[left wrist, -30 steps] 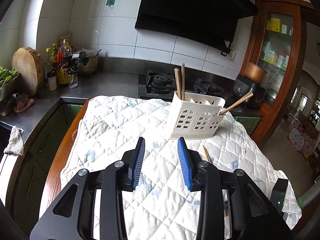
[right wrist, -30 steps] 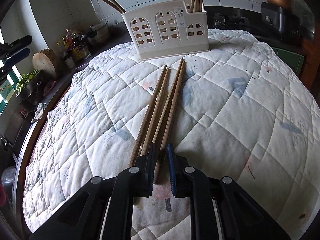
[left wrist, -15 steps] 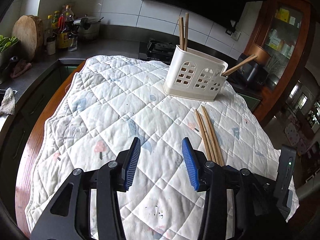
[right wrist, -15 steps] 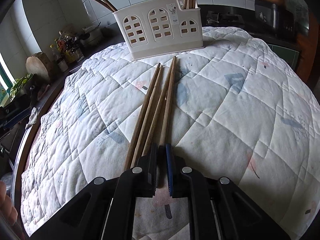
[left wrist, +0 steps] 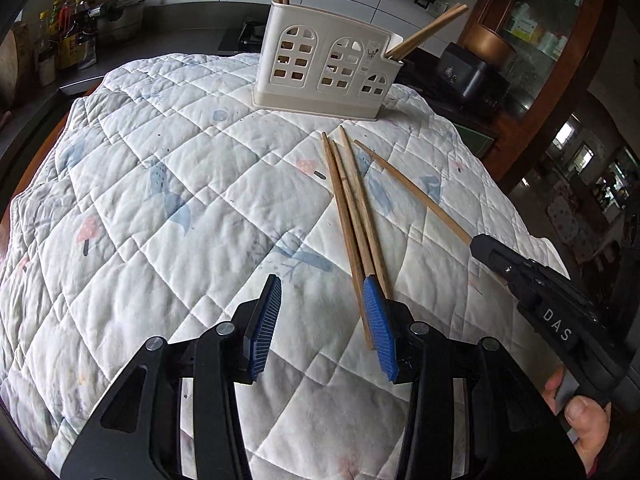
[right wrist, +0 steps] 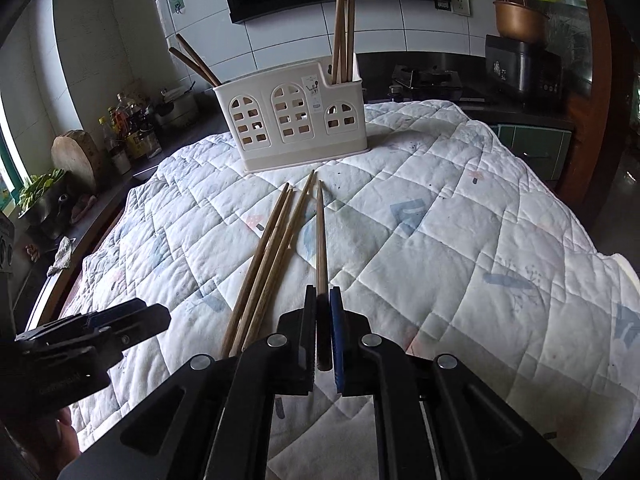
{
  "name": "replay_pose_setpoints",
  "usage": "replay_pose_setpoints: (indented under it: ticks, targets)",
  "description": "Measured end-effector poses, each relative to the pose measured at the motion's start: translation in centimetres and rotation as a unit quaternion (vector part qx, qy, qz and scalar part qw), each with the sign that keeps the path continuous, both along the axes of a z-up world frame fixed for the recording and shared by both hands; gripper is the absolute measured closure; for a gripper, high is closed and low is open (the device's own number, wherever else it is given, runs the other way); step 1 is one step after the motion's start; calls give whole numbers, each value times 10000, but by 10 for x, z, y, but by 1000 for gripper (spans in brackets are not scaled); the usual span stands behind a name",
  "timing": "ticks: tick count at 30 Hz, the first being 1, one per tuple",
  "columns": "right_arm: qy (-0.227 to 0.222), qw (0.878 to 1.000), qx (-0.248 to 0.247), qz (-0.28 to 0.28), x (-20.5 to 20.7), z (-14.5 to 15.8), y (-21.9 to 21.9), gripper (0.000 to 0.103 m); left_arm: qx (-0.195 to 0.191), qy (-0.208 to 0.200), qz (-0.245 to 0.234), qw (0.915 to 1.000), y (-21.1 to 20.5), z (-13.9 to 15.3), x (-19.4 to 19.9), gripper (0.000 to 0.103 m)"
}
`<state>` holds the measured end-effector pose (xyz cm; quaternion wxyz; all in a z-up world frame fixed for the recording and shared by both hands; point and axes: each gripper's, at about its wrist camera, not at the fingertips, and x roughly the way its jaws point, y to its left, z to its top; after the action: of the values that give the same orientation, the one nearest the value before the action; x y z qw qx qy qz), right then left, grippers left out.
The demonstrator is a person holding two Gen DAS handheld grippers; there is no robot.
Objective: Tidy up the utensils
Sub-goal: 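Close the right tool on a loose wooden chopstick while the left tool approaches another, then close the left tool on a wooden chopstick while the right tool holds its own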
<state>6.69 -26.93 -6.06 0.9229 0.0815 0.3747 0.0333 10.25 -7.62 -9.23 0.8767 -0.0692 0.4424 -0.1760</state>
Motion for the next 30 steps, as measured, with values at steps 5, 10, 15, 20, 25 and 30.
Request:
replay_pose_setpoints:
  ticks: [5,10,15,20,25,30]
  targets:
    - [-189,9998,64,-61,-8,13,-10,97,26,173,-35,9998,-12,-10,6,62]
    - [-314,9995,54,-78,-11,21,-16,96,179,164,-52,9997,-21,-15,8,70]
    - [-387,9992,109,-80,-14,25,-19,96,225,244,-31,9994,-26,-20,14,78]
    - [-402,9991,142,-71,-16,27,-20,96,253,240,-42,9994,-31,-21,15,78]
    - [-412,9991,123,-65,-17,27,-21,96,387,234,1,9990,-36,-24,18,83]
    - [-405,9991,138,-79,-17,28,-21,96,634,183,107,9978,-37,-24,22,86]
